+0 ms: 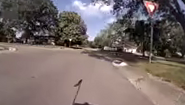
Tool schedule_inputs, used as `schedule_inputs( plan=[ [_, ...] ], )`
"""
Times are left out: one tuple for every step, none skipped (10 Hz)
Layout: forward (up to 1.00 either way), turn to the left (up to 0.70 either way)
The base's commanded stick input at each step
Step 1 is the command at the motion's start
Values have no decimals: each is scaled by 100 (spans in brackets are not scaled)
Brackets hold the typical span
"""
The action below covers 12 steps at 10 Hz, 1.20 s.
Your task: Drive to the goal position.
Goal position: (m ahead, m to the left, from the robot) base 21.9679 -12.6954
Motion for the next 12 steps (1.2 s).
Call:
schedule_inputs(
  plan=[
    [100,0],
    [100,-17],
    [100,-5],
    [100,0],
    [100,0],
    [100,0],
    [100,0],
    [100,0],
    [100,-3],
    [100,-16],
    [100,-23],
    [100,-19]
  ],
)
